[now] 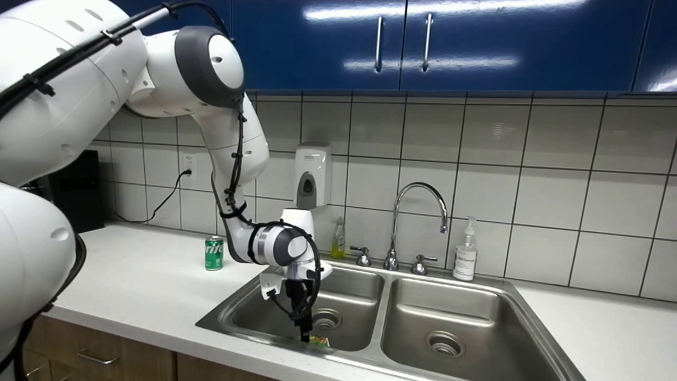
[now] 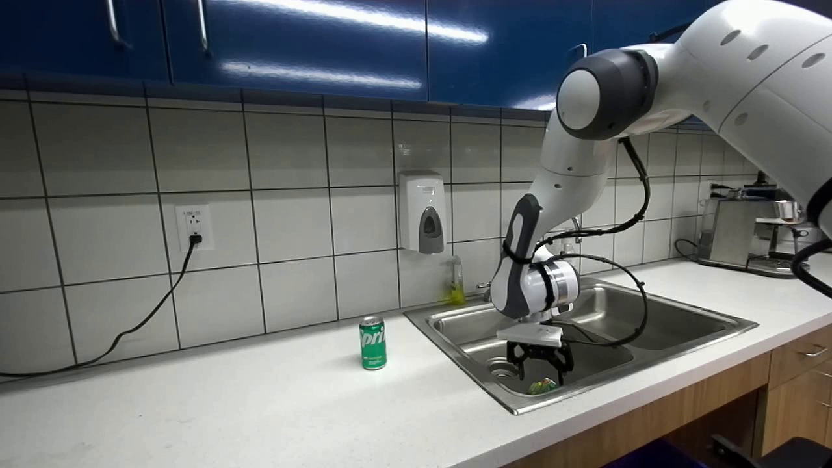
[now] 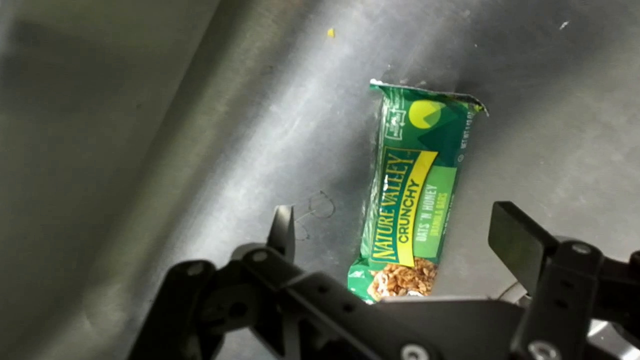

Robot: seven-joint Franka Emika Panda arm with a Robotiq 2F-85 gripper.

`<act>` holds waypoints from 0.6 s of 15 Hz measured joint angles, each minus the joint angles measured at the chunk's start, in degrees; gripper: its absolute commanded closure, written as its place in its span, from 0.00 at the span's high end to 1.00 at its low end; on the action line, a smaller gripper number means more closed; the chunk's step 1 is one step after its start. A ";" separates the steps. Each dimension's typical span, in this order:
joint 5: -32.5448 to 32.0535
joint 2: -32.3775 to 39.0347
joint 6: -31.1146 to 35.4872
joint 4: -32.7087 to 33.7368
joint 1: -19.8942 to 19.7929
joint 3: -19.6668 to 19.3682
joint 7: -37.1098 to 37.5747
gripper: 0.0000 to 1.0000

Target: Put the green sachet from the sink on the countertop.

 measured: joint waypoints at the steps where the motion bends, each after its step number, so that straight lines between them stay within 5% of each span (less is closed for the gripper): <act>1: 0.00 0.32 0.00 0.28 0.00 0.00 0.11 1.00; 9: 0.00 2.46 0.00 2.52 0.01 0.03 1.31 1.00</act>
